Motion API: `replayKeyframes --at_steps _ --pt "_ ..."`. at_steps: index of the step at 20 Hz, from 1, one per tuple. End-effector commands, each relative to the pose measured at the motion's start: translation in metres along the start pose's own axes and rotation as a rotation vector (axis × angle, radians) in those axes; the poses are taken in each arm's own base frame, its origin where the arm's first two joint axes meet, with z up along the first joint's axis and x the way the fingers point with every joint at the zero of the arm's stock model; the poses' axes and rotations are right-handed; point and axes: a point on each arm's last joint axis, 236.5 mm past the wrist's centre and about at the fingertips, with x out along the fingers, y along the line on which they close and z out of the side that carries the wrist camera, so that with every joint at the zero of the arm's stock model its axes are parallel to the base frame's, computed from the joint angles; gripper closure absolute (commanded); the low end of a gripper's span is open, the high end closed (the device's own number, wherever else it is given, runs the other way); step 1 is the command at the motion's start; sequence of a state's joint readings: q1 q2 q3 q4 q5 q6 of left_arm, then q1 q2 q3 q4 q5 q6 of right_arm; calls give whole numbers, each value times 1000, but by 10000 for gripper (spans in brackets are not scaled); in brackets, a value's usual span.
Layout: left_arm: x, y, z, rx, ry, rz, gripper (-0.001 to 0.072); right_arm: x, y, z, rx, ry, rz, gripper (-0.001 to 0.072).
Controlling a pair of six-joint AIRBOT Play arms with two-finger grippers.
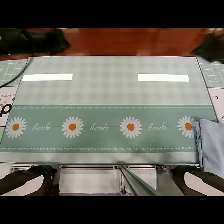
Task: Fold the shirts.
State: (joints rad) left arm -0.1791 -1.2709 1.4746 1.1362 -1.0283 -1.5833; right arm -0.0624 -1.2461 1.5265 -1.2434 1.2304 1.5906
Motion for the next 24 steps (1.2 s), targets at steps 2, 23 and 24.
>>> replayKeyframes --at_steps 2,23,24 --pt "35 62 -97 14 357 256 691 61 -19 -75 -244 326 -372 683" --pt "49 74 -122 -4 447 274 691 75 -11 -80 -174 322 -316 683" --pt "49 74 -122 -4 448 275 691 75 -11 -80 -174 322 -316 683"
